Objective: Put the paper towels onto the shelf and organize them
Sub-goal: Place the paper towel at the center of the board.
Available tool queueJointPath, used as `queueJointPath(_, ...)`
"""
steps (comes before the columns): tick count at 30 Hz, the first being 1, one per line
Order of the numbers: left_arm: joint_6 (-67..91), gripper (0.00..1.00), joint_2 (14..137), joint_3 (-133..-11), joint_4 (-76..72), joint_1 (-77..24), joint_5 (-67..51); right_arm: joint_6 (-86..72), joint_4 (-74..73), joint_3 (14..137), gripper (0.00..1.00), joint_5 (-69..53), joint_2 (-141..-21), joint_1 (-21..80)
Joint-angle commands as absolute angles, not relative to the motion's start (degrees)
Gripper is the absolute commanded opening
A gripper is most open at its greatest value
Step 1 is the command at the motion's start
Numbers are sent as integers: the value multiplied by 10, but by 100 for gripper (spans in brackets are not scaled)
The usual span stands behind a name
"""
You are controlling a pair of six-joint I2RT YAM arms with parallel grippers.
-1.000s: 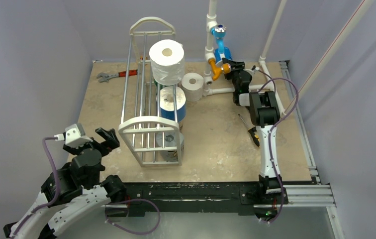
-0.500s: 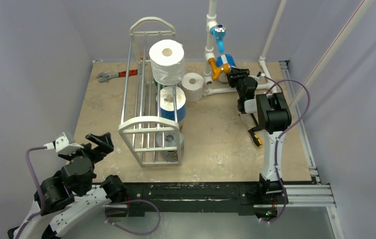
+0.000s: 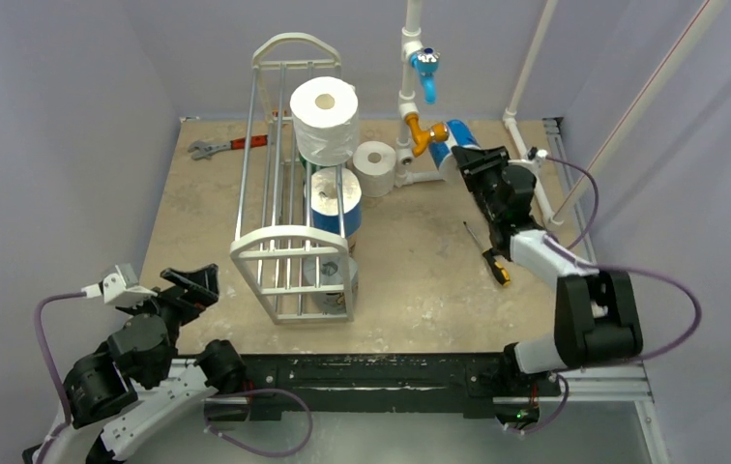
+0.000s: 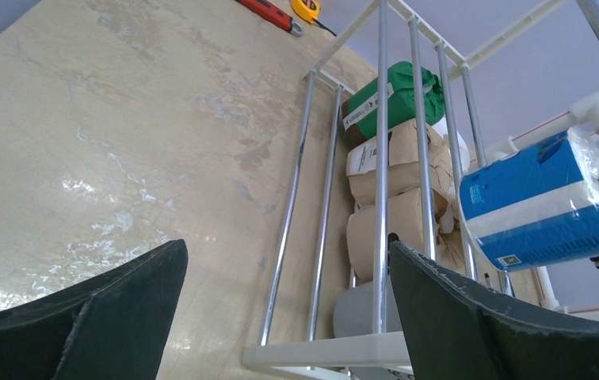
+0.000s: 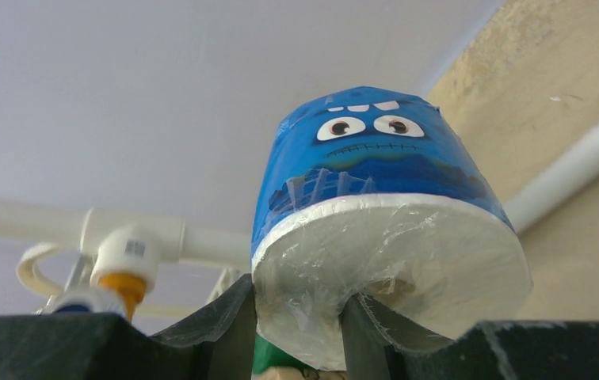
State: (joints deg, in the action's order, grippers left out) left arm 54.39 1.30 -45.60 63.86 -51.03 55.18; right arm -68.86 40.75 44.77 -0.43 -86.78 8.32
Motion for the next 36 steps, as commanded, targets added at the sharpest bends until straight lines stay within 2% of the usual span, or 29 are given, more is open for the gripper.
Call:
queueJointPath(1,547,98,28,-452,615,-512,516,-596,218,403,15,33,-701,103)
queueJointPath(6,533,98,39,-446,576,-512,486,-488,20,398,16,85,-522,197)
queueJointPath(9,529,98,47,-437,555,-512,473,-423,-127,468,16,94,-499,263)
queueJointPath(13,537,98,58,-422,540,-512,457,-345,-279,546,17,118,-525,337)
queueJointPath(18,552,98,60,-405,537,-512,442,-302,-384,582,18,153,-615,438)
queueJointPath(21,557,98,59,-402,544,-512,443,-296,-402,591,18,192,-678,505)
queueJointPath(28,563,98,45,-413,581,-512,463,-286,-377,589,21,201,-747,538)
queueJointPath(31,561,98,39,-418,586,-512,472,-281,-388,596,35,207,-757,540)
queueJointPath(33,559,98,39,-418,586,-512,473,-282,-399,600,54,206,-754,541)
queueJointPath(35,558,98,41,-418,584,-512,473,-288,-410,604,81,206,-741,541)
queueJointPath(36,557,98,45,-418,583,-512,473,-295,-417,605,90,207,-725,541)
